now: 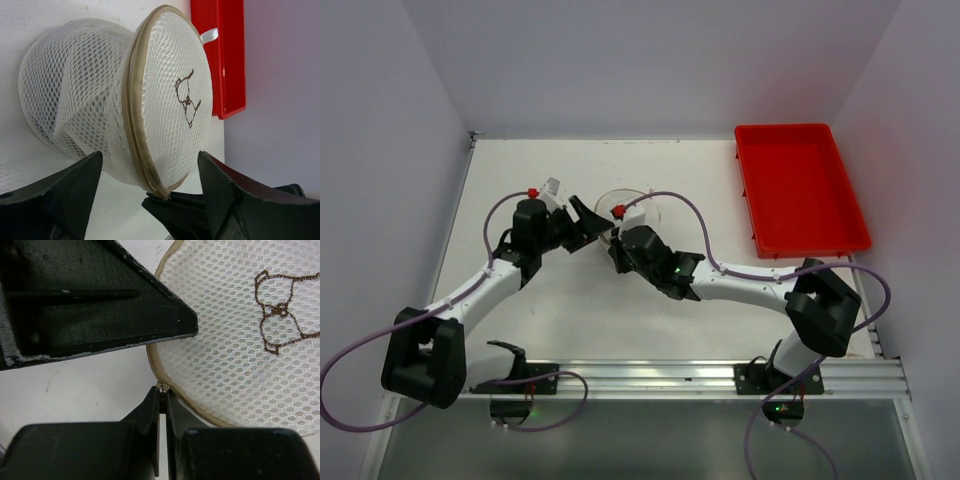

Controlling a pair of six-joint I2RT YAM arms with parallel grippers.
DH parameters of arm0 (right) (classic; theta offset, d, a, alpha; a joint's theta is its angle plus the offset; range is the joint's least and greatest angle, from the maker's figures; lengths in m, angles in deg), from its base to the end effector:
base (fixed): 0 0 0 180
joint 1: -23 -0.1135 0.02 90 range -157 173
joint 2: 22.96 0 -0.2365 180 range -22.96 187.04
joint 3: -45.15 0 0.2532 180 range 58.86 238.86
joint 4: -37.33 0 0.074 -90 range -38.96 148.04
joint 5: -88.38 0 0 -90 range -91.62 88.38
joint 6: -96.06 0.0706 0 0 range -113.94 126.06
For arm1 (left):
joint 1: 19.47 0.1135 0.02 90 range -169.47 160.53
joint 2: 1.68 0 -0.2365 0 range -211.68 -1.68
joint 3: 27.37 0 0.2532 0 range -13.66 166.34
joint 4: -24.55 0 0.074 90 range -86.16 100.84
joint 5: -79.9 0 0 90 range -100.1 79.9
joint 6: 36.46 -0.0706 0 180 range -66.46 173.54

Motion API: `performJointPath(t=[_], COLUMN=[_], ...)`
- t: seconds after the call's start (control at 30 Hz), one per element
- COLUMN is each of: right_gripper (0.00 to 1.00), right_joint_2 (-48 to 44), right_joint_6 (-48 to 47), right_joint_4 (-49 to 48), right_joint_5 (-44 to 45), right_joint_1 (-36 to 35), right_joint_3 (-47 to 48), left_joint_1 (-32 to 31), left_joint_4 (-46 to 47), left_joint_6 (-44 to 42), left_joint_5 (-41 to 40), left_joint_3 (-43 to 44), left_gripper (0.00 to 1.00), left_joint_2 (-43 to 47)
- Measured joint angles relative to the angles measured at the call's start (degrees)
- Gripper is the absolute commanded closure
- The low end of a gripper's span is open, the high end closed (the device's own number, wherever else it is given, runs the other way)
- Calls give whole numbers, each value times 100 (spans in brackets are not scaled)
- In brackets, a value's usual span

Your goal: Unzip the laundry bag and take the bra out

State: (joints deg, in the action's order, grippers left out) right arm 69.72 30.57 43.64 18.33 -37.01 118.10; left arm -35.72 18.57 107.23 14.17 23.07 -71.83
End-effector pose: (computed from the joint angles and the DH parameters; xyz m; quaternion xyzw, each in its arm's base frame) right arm 0.2186 0.3305 0.2026 -0.1673 0.8236 0.2420 0.4849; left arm 0.2825 -0.1126 0.1906 -0.1597 0.8198 -0.4441 0.3244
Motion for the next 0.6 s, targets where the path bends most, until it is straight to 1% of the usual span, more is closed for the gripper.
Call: performJointPath(t=[0.07,0.17,0.2,0.23,0.27,0.3,0.33,0.37,0.6], right_gripper=[100,100,100,100,100,100,100,100,100], right_joint_2=[0,0,2,0,0,0,0,-2,-356], right_joint_6=[11,17,15,15,11,4,-7,-22,-398], right_joint_4=[-7,-13,-11,-9,0,9,13,20,188], right_joint_5=[-15,-26,-35,-44,-59,-101,-125,-144,-79], right_joint_1=[-9,-20,-24,-26,-33,-35,-37,-37,-37], right_joint_3=[0,0,0,0,0,0,0,0,-245], left_joint_1=[-7,-7,-7,-7,-7,-7,-7,-4,26], left_joint_4=[103,234,271,299,345,387,415,450,485], left_joint_6=[85,131,149,155,146,153,149,129,-122], left_joint_5=[2,20,37,50,74,103,118,166,540], left_joint_3=[0,0,0,0,0,0,0,0,61], left_gripper=[29,47,60,66,74,90,98,100,100], left_joint_2=[-83,-216,-260,-293,-328,-365,-380,-396,-431])
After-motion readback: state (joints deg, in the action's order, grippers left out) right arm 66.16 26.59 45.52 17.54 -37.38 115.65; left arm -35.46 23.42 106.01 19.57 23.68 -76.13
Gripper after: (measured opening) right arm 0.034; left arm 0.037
